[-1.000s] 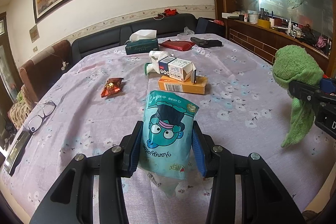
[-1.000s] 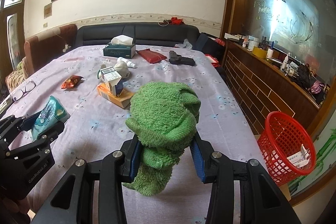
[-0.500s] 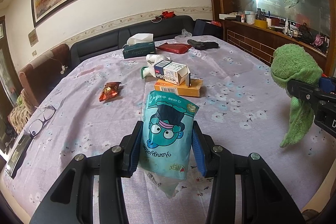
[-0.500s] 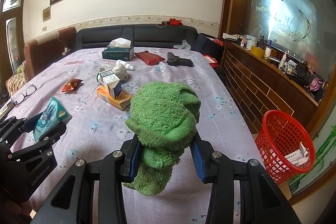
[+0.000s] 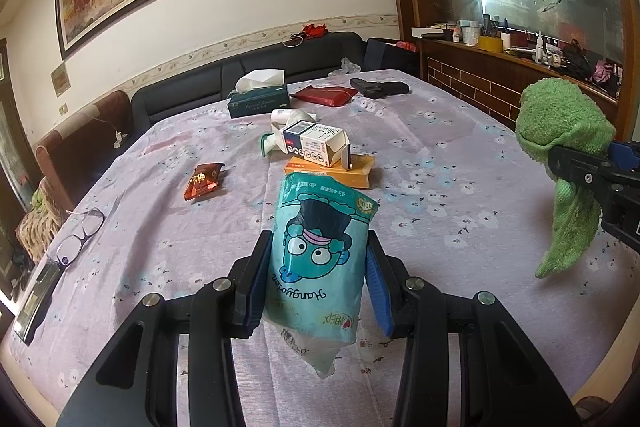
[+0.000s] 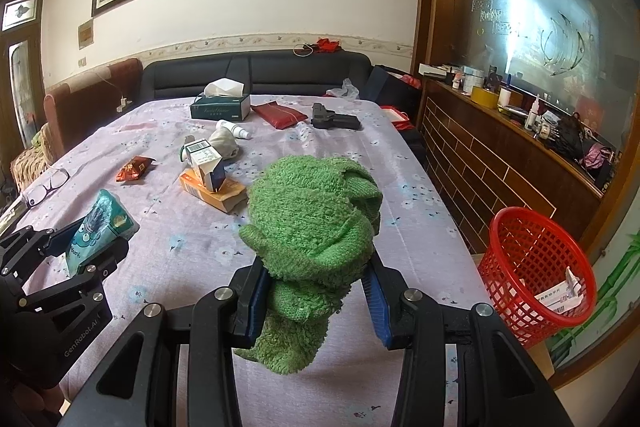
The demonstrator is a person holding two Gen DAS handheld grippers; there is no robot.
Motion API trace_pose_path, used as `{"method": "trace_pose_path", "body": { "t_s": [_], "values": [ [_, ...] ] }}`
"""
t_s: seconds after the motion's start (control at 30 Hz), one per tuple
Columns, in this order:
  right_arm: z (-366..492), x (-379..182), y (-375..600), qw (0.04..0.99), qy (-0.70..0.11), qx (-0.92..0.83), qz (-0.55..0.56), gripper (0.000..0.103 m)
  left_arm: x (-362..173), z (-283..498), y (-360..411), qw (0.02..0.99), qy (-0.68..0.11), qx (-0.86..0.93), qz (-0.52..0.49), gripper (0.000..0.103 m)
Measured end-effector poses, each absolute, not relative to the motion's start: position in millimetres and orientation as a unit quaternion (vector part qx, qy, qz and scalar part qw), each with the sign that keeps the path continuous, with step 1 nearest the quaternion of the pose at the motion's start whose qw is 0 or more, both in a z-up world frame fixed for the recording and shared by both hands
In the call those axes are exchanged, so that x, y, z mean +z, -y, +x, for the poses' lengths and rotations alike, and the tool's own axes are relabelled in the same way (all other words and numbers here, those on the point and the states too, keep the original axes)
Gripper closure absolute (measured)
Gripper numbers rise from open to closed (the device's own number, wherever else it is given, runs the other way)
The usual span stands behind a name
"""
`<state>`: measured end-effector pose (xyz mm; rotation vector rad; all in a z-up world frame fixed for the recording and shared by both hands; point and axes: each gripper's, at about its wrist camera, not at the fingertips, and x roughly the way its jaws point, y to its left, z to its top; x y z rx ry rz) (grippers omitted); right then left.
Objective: Collect trash
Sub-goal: 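Carry both items over the red wastebasket and open both tools to drop them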
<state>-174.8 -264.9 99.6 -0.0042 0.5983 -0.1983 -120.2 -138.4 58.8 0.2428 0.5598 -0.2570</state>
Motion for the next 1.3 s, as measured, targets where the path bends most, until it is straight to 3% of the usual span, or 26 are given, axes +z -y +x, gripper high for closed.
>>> {"method": "trace_pose_path", "body": {
  "t_s": [0.8,1.3],
  "values": [
    [-193,102,321,0.950,-0.282,-0.130,0.043,0.057,61,-123,183,0.937,-0.274,-0.154,0.149,0.061],
    [-240,137,480,0.934,-0.271,-0.200,0.119,0.057,116,-117,319,0.881,-0.297,-0.345,0.128,0.061]
  ]
}}
